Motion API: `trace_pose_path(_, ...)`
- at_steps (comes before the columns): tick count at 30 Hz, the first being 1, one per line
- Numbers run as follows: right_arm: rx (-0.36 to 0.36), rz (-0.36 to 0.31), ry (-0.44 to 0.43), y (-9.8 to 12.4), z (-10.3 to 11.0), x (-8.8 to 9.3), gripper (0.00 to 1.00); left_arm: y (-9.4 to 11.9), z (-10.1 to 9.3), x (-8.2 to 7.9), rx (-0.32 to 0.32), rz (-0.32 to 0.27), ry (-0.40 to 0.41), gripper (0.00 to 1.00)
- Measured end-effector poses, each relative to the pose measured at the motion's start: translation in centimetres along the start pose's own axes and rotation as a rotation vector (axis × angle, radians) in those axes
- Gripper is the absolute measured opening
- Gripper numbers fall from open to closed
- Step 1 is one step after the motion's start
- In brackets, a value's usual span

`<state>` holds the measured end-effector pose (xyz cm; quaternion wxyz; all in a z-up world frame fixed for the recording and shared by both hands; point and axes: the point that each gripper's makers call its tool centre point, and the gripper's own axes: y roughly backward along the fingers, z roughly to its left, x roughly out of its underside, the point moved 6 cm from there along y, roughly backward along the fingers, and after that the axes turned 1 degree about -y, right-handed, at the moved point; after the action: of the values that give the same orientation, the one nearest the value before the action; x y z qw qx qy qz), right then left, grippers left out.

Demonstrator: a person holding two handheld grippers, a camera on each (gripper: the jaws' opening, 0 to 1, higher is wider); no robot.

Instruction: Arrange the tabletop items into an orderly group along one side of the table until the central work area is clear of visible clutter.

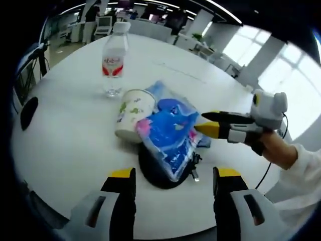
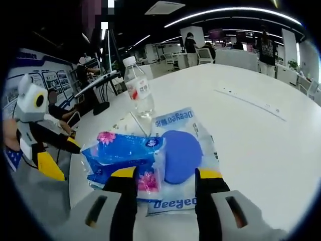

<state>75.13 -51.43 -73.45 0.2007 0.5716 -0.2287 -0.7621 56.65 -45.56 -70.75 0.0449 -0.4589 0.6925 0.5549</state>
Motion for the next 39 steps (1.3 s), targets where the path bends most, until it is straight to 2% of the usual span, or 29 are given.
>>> trace_pose_path(2,-0.015,0.003,0.005,-0.3,0.1,0.2,0.36,-0.3,0.1,0.0,-0.012,-0.018,0.014,0.5)
trace_pose_path(4,-0.028,0.004,-0.002,-0.6,0.2,0.5,0.34,-0.6,0.0,-0.1,0.008,-0.032,0.076,0.49)
trace_pose_path(5,-0.03,0.008,-0.006,-0.5,0.3,0.7,0.33,-0.6,0.1,-0.1,-0.003,-0.034,0.085,0.47)
trace_pose_path(7,-0.041,0.009,-0.008,-0.6,0.5,1.0,0.27,-0.6,0.2,-0.1,-0.011,-0.035,0.09,0.38)
trace_pose_path(9,-0.052,0.014,-0.008,-0.8,0.5,1.2,0.21,-0.6,0.4,0.0,-0.019,-0.044,0.099,0.32)
trace_pose_path(11,-0.057,0.021,-0.009,-0.9,0.6,1.3,0.19,-0.8,0.5,0.0,-0.033,-0.042,0.113,0.33)
trace_pose_path(13,-0.05,0.034,-0.017,-1.1,0.5,1.9,0.15,-1.1,0.6,0.3,-0.053,-0.031,0.079,0.32)
trace_pose_path(14,-0.049,0.032,-0.02,-1.1,0.5,1.9,0.11,-1.2,0.8,0.6,-0.077,0.002,0.063,0.27)
trace_pose_path(15,-0.046,0.025,-0.036,-1.1,0.4,1.8,0.0,-1.3,0.9,0.6,-0.085,-0.004,0.057,0.19)
trace_pose_path(16,-0.052,0.015,-0.05,-1.0,0.5,1.8,0.0,-1.3,1.0,0.5,-0.091,-0.022,0.054,0.09)
trace_pose_path(17,-0.056,0.015,-0.076,-1.0,0.5,1.8,0.0,-1.1,1.0,0.2,-0.096,-0.045,0.06,0.03)
trace_pose_path(21,-0.053,0.038,-0.086,-0.6,0.6,2.3,0.0,-0.9,0.8,0.1,-0.1,-0.061,0.083,0.01)
trace_pose_path(28,-0.049,-0.01,-0.119,1.8,1.1,1.2,0.0,-0.1,-0.1,-1.0,-0.108,-0.112,0.053,0.0)
trace_pose_path(34,-0.023,-0.042,-0.156,4.0,0.4,1.1,0.0,-0.2,-1.3,-1.8,-0.085,-0.121,0.007,0.0)
trace_pose_path(37,0.0,-0.065,-0.178,4.8,-0.4,1.0,0.0,-0.5,-2.2,-2.3,-0.063,-0.107,-0.057,0.0)
trace_pose_path(38,0.011,-0.082,-0.183,5.4,-0.6,0.8,0.0,-0.8,-2.6,-2.6,-0.062,-0.104,-0.115,0.0)
trace_pose_path(39,0.017,-0.088,-0.188,5.9,-0.9,0.7,0.0,-1.1,-3.1,-2.9,-0.052,-0.106,-0.139,0.0)
